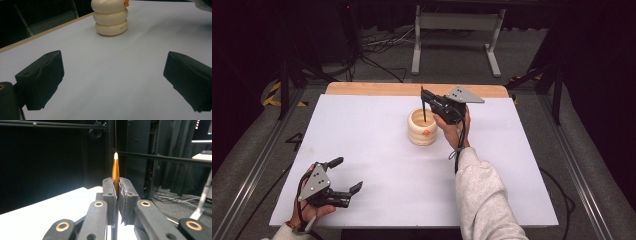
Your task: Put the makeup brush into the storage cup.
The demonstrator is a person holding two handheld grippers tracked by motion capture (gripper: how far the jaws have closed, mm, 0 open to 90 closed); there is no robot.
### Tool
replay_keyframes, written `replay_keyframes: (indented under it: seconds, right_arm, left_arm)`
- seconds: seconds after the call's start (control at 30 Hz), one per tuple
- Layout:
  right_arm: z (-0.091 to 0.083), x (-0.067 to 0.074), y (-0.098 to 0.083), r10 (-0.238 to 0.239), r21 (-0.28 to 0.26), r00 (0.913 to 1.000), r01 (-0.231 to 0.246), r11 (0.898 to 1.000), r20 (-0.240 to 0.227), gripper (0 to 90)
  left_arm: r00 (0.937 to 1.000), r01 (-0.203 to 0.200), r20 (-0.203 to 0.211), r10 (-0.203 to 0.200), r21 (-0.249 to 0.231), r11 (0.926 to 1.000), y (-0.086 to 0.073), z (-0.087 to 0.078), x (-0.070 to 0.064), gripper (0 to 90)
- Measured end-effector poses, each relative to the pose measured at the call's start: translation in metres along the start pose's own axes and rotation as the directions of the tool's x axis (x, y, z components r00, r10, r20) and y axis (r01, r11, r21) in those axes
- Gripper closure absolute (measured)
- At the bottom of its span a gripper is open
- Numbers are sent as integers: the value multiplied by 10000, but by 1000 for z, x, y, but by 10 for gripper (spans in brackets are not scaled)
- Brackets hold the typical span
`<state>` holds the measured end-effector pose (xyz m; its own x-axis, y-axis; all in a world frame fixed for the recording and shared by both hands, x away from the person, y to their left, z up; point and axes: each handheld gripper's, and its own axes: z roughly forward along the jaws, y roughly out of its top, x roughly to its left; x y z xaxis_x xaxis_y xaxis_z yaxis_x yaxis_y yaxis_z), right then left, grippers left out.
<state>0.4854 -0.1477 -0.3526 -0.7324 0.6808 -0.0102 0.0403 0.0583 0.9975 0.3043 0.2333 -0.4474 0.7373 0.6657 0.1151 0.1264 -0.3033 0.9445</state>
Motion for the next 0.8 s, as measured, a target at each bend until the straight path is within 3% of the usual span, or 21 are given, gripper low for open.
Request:
replay_keyframes:
  seconds: [0.8]
  right_arm:
    - [-5,-2,-29,457,310,9989,-460,9985,116,846]
  left_arm:
    - [10000,5,-4,-5,98,10000,0,0,-1,43]
